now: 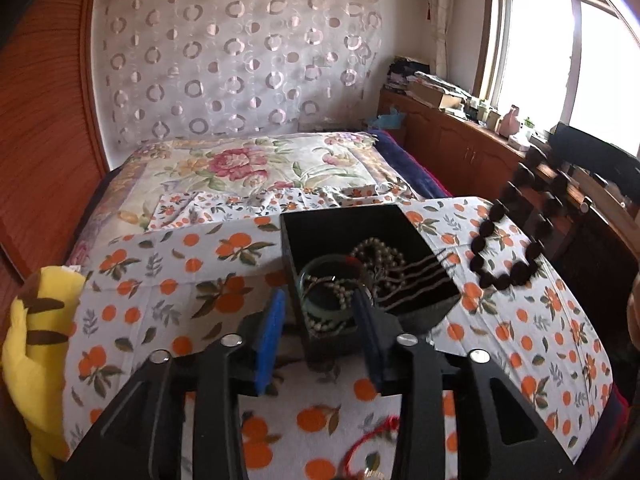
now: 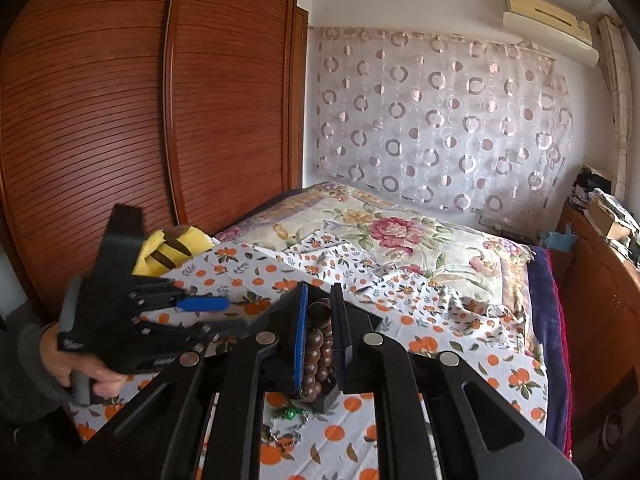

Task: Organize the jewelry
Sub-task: 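Carry bangle and bead bracelet over the black box and open both tools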

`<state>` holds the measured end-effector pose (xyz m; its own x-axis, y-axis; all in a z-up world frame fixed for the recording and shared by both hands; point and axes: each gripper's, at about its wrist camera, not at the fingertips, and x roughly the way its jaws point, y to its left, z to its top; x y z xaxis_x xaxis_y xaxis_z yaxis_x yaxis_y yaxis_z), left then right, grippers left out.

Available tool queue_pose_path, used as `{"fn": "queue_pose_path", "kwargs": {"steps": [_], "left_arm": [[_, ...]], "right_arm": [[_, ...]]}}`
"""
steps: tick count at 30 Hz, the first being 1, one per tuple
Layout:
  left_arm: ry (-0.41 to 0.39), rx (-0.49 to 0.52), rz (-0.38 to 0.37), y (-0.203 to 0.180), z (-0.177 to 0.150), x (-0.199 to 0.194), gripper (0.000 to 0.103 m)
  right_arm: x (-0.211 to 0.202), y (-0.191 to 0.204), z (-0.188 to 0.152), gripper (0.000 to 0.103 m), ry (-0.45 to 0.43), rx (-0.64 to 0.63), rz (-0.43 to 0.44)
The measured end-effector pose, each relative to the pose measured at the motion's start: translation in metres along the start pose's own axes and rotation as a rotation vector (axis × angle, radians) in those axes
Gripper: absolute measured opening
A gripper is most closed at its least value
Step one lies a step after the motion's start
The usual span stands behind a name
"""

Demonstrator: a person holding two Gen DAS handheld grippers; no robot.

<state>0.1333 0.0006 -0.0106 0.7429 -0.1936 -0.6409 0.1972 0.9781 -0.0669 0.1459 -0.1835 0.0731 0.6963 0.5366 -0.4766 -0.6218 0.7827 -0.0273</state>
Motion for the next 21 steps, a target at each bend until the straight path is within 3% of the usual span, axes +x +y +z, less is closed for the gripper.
{"fn": "queue_pose_path", "kwargs": {"steps": [5,15,21], "left_arm": [[-0.025,-0.015,0.026,0.013,-0.014,-0.018,0.046],[-0.031,-0.03,0.051,0.038,-0.032,-0.039,0.047],[-0.021,-0.032,0.054,0.038,-0.036,-0.037,0.048]], "right_arm": [[0.019,0.009,0.01,0.013,0.002,-0.007,0.011],[0.065,0.034,0.003,0.013,0.076,-0.019,0.079],[0.088,0.043,-0.007,0.013,0.131,-0.045,0.074]]}}
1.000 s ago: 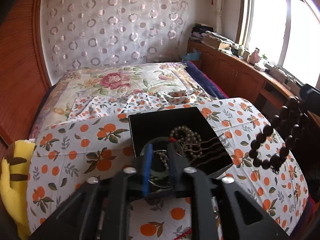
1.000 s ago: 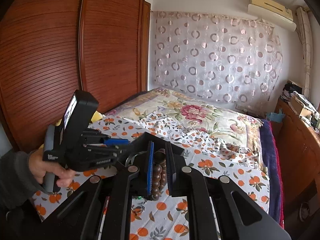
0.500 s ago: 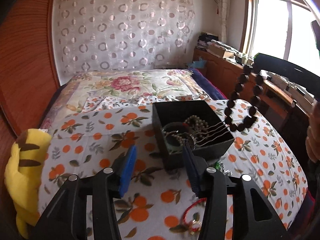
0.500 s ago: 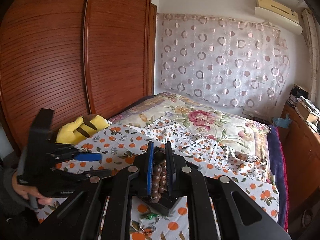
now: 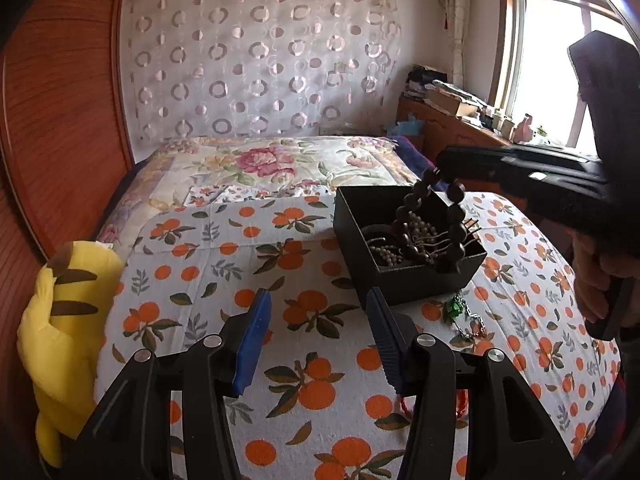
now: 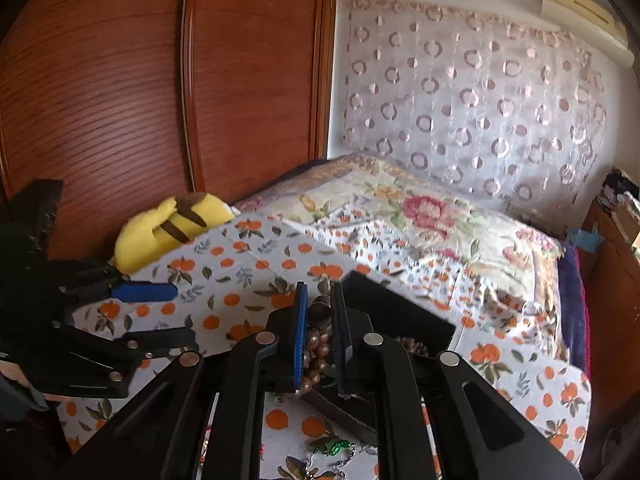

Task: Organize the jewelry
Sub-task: 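Carry bangle and bead bracelet over the black box and open both tools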

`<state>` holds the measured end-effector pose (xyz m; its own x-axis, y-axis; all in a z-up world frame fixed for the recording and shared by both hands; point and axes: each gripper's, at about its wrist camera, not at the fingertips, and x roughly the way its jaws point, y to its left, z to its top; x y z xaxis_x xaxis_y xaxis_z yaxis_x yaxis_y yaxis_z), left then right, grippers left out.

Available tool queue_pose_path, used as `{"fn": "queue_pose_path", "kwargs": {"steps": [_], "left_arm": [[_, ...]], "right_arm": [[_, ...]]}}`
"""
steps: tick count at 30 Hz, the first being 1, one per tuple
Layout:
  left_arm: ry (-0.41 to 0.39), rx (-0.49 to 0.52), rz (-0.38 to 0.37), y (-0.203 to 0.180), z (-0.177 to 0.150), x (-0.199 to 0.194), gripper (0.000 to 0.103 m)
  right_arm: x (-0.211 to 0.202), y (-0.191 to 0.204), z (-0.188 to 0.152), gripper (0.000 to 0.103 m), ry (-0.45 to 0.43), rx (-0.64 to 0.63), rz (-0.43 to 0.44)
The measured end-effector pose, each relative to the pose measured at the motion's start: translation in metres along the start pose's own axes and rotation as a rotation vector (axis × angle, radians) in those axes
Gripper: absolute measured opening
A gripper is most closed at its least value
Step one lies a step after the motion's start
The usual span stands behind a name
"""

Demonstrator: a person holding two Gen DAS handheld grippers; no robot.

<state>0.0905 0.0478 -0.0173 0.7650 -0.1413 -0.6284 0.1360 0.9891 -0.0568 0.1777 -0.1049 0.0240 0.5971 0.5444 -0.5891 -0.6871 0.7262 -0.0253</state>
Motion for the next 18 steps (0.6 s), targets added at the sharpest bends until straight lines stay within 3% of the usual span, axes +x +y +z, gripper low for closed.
{"fn": "queue_pose_path", "kwargs": {"steps": [3,9,18], "left_arm": [[-0.002,0.015,-0.001,-0.005,-0.003,-0.002,0.053],[0.0,0.036,-0.014,-0.015,-0.008,-0.002,0.054],[0.008,0.043,-0.019,-0.02,-0.01,0.0,0.054]], "right_arm": [[0.006,-0.004,-0.006,0.013,0.022,0.02,0.005],[0.011,-0.018,-0.016,0.013,0.036,0.043,-0.043],[0.018,-0.029,-0.002,0.013,0.024,0.062,-0.048]]}}
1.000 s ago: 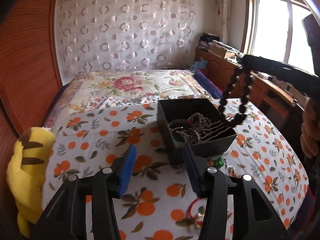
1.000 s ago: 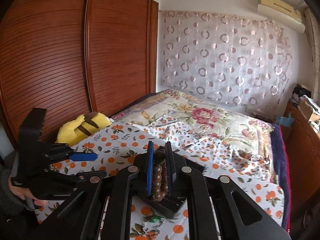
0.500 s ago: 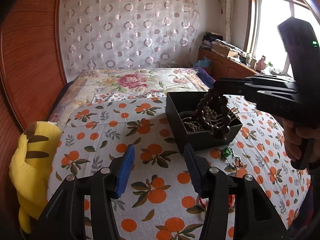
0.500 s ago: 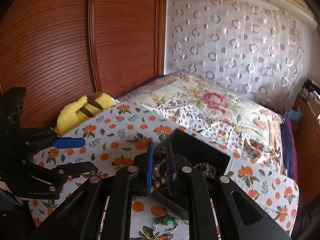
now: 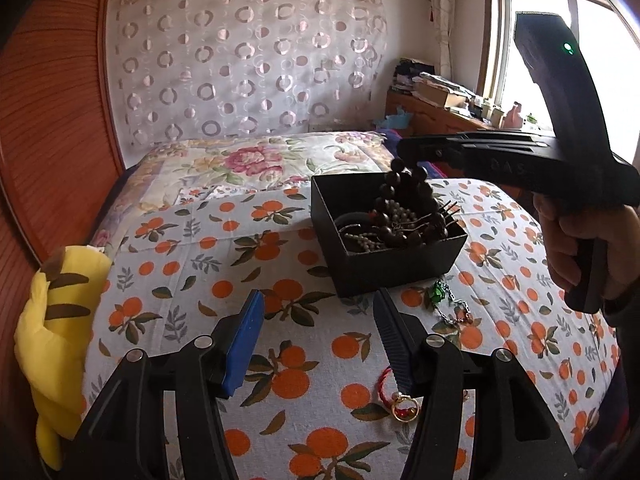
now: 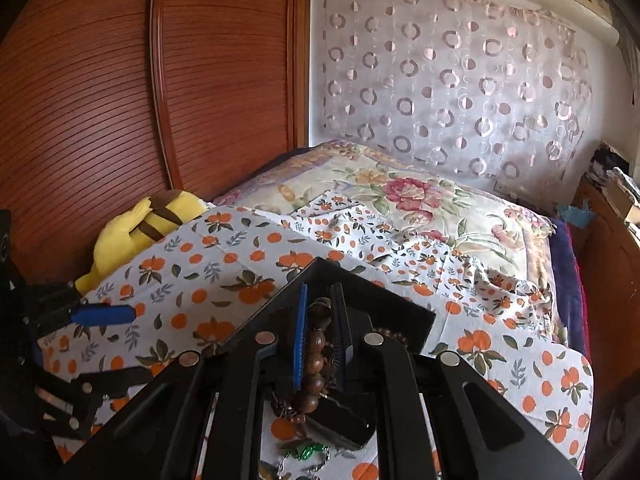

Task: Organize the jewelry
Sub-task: 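Carry bangle and bead bracelet over the black box and open both tools, then grasp the red string bracelet with the left tool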

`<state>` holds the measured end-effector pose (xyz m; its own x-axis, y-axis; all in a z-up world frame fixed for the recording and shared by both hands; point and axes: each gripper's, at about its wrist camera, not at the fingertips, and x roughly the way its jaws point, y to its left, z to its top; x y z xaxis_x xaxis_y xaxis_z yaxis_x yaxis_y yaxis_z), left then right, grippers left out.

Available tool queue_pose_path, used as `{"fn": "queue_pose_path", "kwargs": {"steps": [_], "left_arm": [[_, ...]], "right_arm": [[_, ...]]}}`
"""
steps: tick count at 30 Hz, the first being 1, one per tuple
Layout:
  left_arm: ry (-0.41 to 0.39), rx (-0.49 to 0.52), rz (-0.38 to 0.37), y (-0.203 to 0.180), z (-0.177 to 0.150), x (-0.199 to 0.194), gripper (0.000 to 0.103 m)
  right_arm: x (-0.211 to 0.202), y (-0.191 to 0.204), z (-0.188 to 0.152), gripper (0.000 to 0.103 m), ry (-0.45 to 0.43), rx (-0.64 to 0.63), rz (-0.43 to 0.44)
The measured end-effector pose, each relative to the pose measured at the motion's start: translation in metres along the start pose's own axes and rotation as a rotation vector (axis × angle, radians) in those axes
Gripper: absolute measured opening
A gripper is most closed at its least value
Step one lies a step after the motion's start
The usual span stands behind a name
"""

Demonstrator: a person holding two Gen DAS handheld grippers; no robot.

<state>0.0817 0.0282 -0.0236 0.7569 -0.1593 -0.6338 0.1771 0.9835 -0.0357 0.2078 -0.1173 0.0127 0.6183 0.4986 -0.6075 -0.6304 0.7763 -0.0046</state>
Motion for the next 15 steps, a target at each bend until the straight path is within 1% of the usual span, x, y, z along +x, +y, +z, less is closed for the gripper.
{"fn": "queue_pose_path", "kwargs": {"steps": [2,4,6,10,13,15], "left_arm": [[0.0,-0.001,0.0,0.0,-0.001,-0.001,0.054],[0.002,-0.003,-0.002,0.0,-0.002,-0.001,0.055],[0.004,-0.003,-0.004,0.0,-0.004,-0.001,0.055],[0.008,0.001,-0.014,-0.003,-0.007,-0.002,0.056],[0.011,0.007,-0.025,-0.006,-0.011,-0.003,0.06],[0.014,0.019,-0.03,-0.01,-0.014,-0.004,0.06]], "right_arm": [[0.003,0.0,0.0,0.013,0.007,0.003,-0.002],[0.005,-0.002,-0.003,0.016,0.018,0.01,-0.01],[0.004,-0.005,-0.006,0.026,0.019,0.022,-0.017],[-0.008,-0.009,-0.018,0.026,0.014,0.044,-0.013],[-0.022,-0.009,-0.034,0.026,0.012,0.049,-0.004],[-0.03,-0.007,-0.047,0.026,0.023,0.039,-0.004]]}}
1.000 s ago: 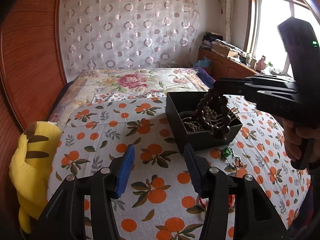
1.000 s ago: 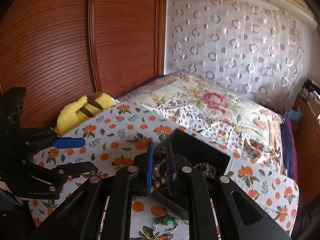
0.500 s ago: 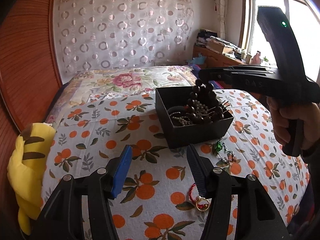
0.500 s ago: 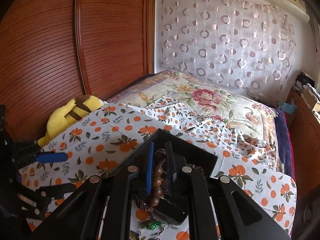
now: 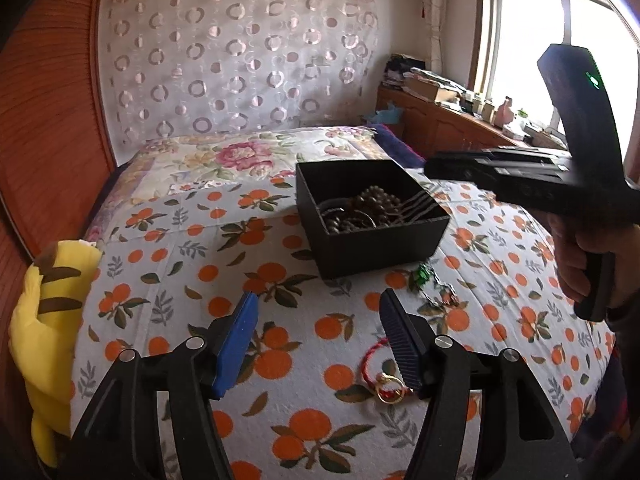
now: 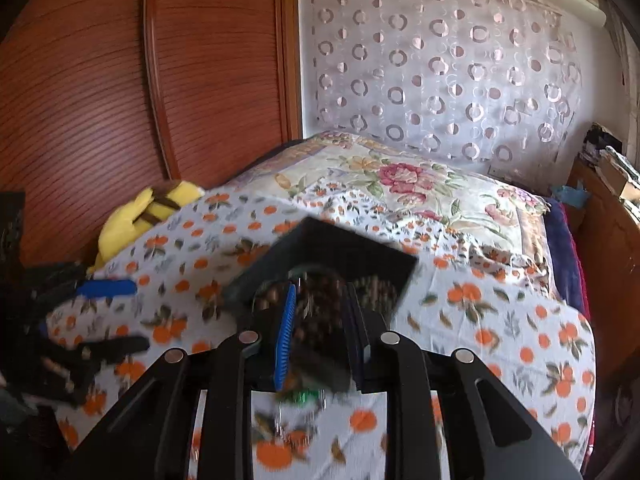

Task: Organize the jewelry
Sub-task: 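Grasp the red string bracelet with the left tool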

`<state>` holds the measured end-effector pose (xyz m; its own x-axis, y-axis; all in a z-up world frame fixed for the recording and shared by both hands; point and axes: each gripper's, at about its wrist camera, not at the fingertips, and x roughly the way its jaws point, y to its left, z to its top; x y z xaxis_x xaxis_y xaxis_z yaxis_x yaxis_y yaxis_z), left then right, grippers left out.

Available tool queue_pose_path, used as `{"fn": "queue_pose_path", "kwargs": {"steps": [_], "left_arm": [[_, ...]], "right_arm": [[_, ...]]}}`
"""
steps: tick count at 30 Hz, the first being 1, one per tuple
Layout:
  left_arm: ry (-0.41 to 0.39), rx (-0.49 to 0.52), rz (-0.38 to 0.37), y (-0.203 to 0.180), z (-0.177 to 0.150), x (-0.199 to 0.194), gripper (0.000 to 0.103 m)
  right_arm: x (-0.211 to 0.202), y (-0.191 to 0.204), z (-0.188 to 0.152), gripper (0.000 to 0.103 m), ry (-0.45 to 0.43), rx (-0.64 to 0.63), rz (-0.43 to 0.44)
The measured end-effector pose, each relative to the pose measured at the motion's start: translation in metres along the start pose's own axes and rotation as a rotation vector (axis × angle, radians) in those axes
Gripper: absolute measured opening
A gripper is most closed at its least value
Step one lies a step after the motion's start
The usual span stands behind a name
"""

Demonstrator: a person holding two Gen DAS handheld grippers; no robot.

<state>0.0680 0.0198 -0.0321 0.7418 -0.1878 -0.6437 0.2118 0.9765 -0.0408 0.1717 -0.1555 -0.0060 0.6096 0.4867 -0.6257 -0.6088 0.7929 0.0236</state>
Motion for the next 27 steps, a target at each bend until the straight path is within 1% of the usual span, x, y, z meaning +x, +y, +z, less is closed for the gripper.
{"fn": "queue_pose_path", "kwargs": {"steps": [5,10,14,16,19,23,25,27], "left_arm": [[0.016,0.006,-0.007,-0.004,-0.008,0.002,0.06],[0.046,0.004,-0.006,-0.001,-0.015,0.009,0.06],[0.081,0.004,-0.017,0.001,-0.018,0.019,0.06],[0.1,0.007,-0.037,0.0,-0.018,0.025,0.06],[0.13,0.012,-0.069,-0.002,-0.018,0.033,0.06],[0.151,0.03,-0.096,-0.01,-0.016,0.04,0.06],[0.158,0.04,-0.108,-0.013,-0.015,0.043,0.055],[0.171,0.052,-0.127,-0.018,-0.014,0.047,0.046]], "right_arm": [[-0.007,0.002,-0.034,0.026,0.05,-0.003,0.024],[0.005,0.0,-0.062,0.026,0.115,0.009,0.026],[0.018,-0.002,-0.074,0.026,0.167,0.017,0.028],[0.022,0.001,-0.079,0.026,0.182,0.013,0.034],[0.027,0.004,-0.083,0.026,0.2,0.0,0.027],[0.029,0.006,-0.086,0.026,0.208,-0.009,0.016],[0.03,0.006,-0.086,0.026,0.211,-0.01,0.009],[0.031,0.008,-0.086,0.026,0.212,-0.02,-0.001]]}}
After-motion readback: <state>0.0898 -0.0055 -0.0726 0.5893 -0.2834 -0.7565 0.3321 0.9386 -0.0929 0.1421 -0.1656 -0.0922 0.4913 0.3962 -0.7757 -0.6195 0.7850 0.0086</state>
